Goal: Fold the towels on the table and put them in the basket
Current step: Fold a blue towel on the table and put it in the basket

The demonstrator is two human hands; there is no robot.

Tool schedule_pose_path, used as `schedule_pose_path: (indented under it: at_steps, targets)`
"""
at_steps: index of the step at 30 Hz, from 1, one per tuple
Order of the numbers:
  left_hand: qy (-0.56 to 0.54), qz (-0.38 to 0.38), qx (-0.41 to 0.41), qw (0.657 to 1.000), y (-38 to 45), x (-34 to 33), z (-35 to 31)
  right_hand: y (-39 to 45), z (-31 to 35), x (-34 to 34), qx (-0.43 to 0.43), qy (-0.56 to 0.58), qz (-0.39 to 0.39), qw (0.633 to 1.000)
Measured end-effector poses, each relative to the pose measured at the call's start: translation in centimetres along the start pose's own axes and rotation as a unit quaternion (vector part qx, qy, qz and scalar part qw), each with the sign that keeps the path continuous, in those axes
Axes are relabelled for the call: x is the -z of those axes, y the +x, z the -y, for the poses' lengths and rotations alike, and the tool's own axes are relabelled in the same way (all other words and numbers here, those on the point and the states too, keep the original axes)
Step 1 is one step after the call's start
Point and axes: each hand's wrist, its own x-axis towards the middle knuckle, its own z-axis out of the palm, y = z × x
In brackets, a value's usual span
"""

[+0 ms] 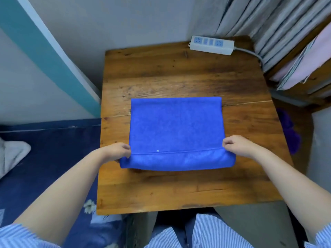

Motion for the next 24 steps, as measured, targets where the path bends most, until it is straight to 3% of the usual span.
schedule_pose_path:
  at_steps: [6, 15, 24]
  targets:
    - [-0.104, -0.1, -0.003, 0.989, 3.0, 4.4, -4.3, 3.6, 1.0, 3.7, -0.012, 0.115, -0.1, 0.988]
    - [-0.16, -0.21, 0.001, 0.965, 9.6, 7.7, -8.1, 10.4, 0.9, 6.6, 0.0, 0.138, -0.201, 0.97]
    - [-0.112, -0.302, -0.02, 0.946, 12.6, 8.5, -8.5, 13.1, 1.2, 6.6, -0.005, 0.152, -0.275, 0.949]
